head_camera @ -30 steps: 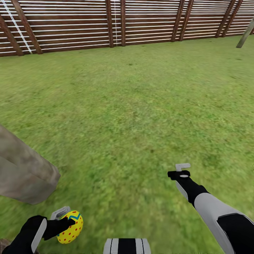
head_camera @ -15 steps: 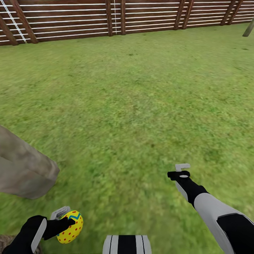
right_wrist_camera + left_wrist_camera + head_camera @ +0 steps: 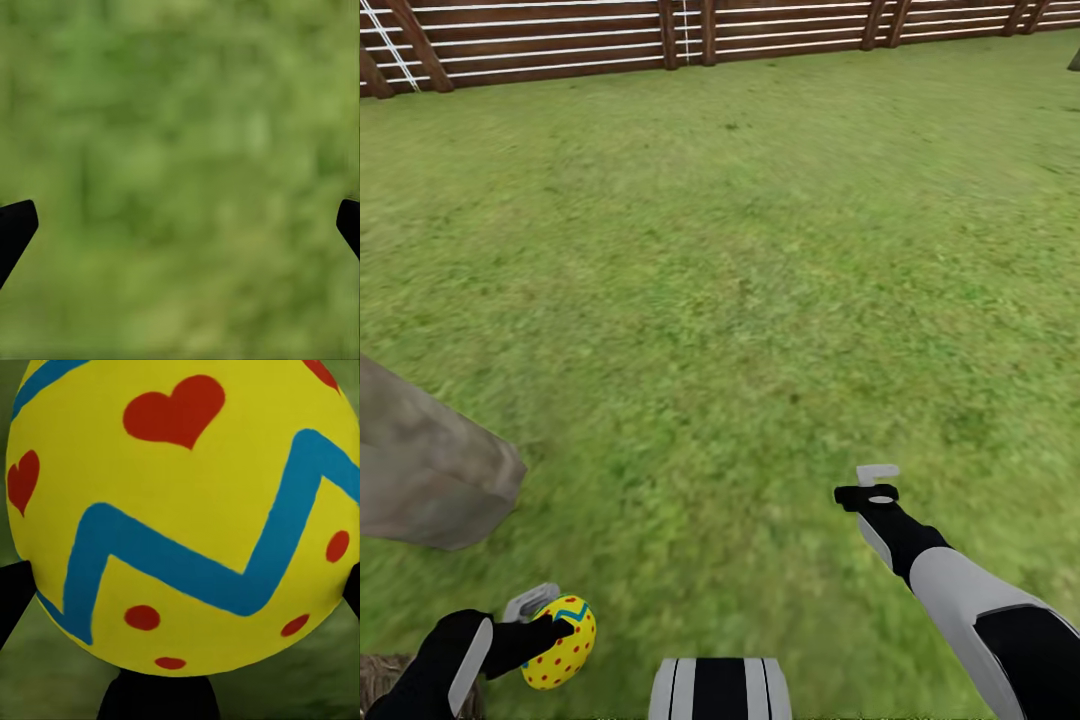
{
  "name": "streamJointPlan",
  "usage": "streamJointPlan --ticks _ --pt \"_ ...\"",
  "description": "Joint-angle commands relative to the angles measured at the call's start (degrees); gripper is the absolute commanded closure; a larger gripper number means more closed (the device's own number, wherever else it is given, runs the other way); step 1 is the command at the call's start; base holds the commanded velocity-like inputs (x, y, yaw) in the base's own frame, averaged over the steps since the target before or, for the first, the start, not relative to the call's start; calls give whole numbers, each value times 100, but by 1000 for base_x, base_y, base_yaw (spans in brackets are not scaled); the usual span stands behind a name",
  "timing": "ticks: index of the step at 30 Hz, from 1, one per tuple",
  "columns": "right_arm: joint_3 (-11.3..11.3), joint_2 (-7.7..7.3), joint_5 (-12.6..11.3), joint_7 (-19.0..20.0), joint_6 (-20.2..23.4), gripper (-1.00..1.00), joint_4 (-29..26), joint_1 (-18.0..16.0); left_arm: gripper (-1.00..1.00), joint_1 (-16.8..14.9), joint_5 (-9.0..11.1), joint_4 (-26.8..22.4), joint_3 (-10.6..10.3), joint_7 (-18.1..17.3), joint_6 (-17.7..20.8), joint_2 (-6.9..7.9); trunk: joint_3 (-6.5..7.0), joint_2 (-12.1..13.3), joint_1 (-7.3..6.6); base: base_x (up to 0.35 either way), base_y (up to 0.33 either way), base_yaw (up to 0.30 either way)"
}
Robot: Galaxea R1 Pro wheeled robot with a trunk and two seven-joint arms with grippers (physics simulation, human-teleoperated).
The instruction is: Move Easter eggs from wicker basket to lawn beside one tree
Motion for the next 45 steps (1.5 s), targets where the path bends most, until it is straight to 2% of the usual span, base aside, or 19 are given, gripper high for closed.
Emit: streamJointPlan --ticks 1,3,13,14,23,33,40,45 --pt "50 -4 -59 -32 35 -100 -14 0 100 2 -9 3 13 -12 29 -4 -27 -2 3 0 0 0" --pt "50 -4 -59 -32 35 -100 -14 0 100 2 -9 3 13 -11 29 -4 -71 -5 8 0 0 0" --pt "50 -4 -59 -32 35 -100 -14 0 100 2 -9 3 10 -28 24 -13 -71 -5 8 0 0 0" --pt "50 -4 -59 -32 35 -100 -14 0 -100 2 -9 3 7 -37 22 -13 -71 -5 8 0 0 0" --pt "52 57 -59 -38 28 -100 125 0 -100 2 -9 -41 21 -31 21 -13 -71 -5 8 0 0 0" --pt "50 84 -59 -41 26 -100 154 0 -100 2 -9 -14 13 -11 28 -22 150 8 -18 -4 0 0" --pt "56 102 -59 -40 26 -100 232 0 -100 2 -9 -25 23 -11 29 -22 305 18 -36 -323 71 0" --pt "53 117 -59 -40 26 -100 239 0 -100 2 -9 -23 15 -5 27 -22 416 24 -49 -67 12 0"
